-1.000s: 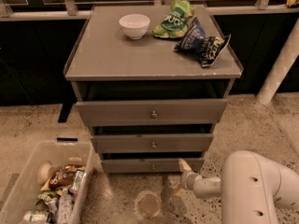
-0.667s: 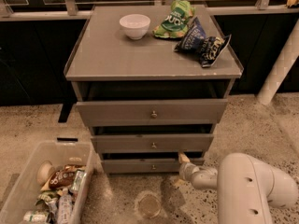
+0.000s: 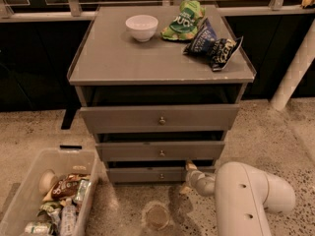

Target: Open bottom drawer

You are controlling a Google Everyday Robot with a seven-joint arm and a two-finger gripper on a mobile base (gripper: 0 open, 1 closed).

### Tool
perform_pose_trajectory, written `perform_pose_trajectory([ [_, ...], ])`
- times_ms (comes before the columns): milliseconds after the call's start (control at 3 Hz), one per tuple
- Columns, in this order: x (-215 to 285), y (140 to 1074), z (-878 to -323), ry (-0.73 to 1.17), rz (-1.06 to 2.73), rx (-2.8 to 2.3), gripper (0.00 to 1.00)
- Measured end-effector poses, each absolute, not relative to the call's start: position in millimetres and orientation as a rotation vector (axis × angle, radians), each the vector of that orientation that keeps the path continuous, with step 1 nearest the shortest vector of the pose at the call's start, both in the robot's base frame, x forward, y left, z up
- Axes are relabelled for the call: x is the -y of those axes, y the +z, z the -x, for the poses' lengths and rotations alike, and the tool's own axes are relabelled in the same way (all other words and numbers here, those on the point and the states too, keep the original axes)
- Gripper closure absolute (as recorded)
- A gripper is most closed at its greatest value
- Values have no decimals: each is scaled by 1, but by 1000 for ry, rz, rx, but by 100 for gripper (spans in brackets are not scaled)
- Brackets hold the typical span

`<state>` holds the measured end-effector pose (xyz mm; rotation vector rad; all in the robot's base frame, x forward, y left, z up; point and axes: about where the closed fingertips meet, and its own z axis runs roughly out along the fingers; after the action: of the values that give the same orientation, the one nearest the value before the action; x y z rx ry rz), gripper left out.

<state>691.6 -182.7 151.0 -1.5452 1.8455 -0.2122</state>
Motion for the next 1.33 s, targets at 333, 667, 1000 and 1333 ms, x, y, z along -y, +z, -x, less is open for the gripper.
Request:
perform_pose_trajectory([
  [333, 185, 153, -699, -226, 1536, -1841, 0],
  [667, 185, 153, -699, -226, 1536, -1841, 19],
  [1000, 185, 153, -699, -226, 1536, -1841, 42],
  [1333, 185, 153, -699, -226, 1536, -1841, 65],
])
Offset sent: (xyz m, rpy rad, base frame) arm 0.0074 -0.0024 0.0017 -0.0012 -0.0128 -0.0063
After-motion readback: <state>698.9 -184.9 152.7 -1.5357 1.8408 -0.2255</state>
